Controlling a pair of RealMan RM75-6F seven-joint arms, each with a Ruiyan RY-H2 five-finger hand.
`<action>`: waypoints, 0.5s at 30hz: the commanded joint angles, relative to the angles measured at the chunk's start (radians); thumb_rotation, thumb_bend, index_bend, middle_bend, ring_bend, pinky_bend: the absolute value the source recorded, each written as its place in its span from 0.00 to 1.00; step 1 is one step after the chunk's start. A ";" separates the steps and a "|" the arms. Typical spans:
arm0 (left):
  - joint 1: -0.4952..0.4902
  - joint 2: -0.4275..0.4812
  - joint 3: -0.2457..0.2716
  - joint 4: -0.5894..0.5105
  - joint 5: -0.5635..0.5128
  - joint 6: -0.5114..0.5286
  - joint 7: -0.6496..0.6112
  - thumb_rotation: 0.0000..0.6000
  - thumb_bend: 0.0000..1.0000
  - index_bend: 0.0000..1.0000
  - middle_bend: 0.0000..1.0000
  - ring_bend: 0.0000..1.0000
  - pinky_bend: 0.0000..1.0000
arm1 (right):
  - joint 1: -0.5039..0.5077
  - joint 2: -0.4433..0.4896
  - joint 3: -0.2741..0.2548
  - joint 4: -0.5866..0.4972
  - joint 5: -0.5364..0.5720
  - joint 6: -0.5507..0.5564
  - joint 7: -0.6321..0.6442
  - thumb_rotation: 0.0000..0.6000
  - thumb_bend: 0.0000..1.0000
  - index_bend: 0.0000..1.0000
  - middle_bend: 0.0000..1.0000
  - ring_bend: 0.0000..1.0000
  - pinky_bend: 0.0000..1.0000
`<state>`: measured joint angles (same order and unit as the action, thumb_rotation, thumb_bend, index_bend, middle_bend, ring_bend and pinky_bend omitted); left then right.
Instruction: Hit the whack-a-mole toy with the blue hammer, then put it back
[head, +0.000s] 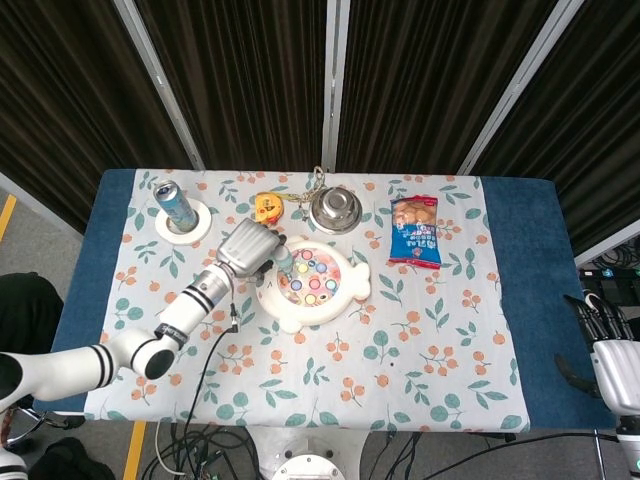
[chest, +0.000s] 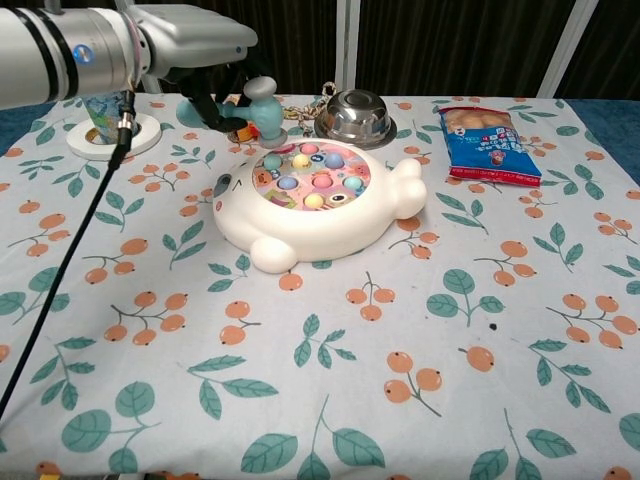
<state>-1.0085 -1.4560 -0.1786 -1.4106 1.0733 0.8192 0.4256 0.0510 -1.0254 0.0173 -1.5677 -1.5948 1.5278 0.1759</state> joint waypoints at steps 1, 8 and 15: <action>0.035 0.025 0.018 -0.016 0.013 0.025 -0.029 1.00 0.63 0.59 0.70 0.54 0.78 | 0.001 0.000 0.000 0.001 -0.002 -0.002 0.002 1.00 0.23 0.00 0.14 0.00 0.00; 0.132 0.017 0.084 0.018 0.061 0.076 -0.124 1.00 0.62 0.58 0.68 0.53 0.76 | 0.007 -0.003 0.000 0.003 -0.003 -0.012 0.003 1.00 0.23 0.00 0.14 0.00 0.00; 0.201 -0.031 0.125 0.118 0.118 0.092 -0.239 1.00 0.62 0.56 0.66 0.51 0.73 | 0.012 0.000 0.001 -0.006 -0.004 -0.018 -0.008 1.00 0.23 0.00 0.14 0.00 0.00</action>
<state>-0.8263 -1.4714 -0.0670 -1.3179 1.1739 0.9070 0.2120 0.0631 -1.0261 0.0180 -1.5729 -1.5994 1.5103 0.1681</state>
